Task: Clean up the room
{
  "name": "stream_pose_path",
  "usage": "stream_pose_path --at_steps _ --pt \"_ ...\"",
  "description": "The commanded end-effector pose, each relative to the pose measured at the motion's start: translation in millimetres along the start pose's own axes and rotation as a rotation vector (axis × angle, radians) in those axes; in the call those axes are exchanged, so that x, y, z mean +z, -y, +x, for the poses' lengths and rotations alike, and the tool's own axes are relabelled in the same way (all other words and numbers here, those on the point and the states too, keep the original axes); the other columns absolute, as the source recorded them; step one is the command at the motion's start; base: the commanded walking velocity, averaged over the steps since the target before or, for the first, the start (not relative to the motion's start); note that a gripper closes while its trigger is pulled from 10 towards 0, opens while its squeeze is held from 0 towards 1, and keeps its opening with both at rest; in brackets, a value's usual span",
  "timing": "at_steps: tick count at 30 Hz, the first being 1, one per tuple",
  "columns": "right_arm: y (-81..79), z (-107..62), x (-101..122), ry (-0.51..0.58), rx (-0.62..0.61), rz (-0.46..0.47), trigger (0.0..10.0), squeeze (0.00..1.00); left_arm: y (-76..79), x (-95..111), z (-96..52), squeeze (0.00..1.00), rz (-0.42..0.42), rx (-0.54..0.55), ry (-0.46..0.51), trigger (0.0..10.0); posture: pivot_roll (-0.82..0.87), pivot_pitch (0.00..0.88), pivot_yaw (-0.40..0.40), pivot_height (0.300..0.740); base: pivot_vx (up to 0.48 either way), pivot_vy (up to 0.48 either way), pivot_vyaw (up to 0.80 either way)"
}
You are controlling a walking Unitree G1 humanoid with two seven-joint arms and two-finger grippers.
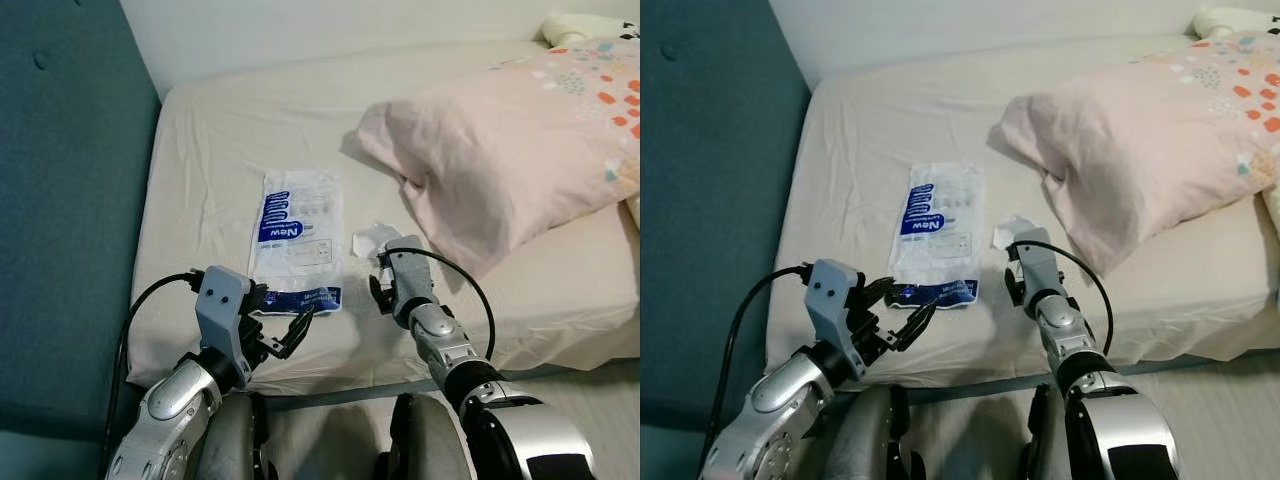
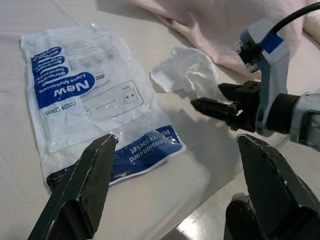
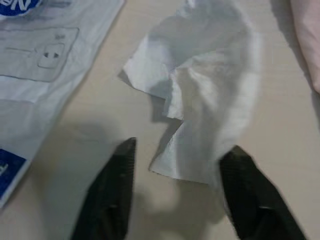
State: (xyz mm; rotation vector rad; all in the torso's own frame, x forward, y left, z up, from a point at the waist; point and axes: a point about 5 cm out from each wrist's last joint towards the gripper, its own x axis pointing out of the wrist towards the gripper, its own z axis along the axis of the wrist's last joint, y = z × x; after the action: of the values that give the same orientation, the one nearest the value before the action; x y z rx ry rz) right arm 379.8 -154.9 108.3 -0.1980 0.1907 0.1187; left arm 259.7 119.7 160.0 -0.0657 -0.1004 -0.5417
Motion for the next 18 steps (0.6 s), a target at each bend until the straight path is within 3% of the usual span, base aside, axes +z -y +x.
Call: stream_pose_path --at_steps 1,14,18 --pt "-3.0 -1.5 -7.3 -0.028 0.01 0.02 0.0 0.0 -3.0 -2.1 -4.1 0.0 0.004 0.02 -0.024 10.0 0.28 0.364 0.036 0.581 0.0 0.0 0.0" --pt "-4.5 -0.9 -4.2 -0.007 0.019 0.019 0.0 0.0 -5.9 -1.7 -3.1 0.0 0.008 0.037 -0.029 10.0 0.27 0.352 0.033 0.581 0.0 0.0 0.0" --pt "-5.3 0.1 1.7 0.027 0.026 0.018 0.0 0.0 -10.4 -5.1 0.0 0.0 0.01 0.071 -0.027 10.0 0.24 0.311 0.018 0.581 0.0 0.0 0.0"
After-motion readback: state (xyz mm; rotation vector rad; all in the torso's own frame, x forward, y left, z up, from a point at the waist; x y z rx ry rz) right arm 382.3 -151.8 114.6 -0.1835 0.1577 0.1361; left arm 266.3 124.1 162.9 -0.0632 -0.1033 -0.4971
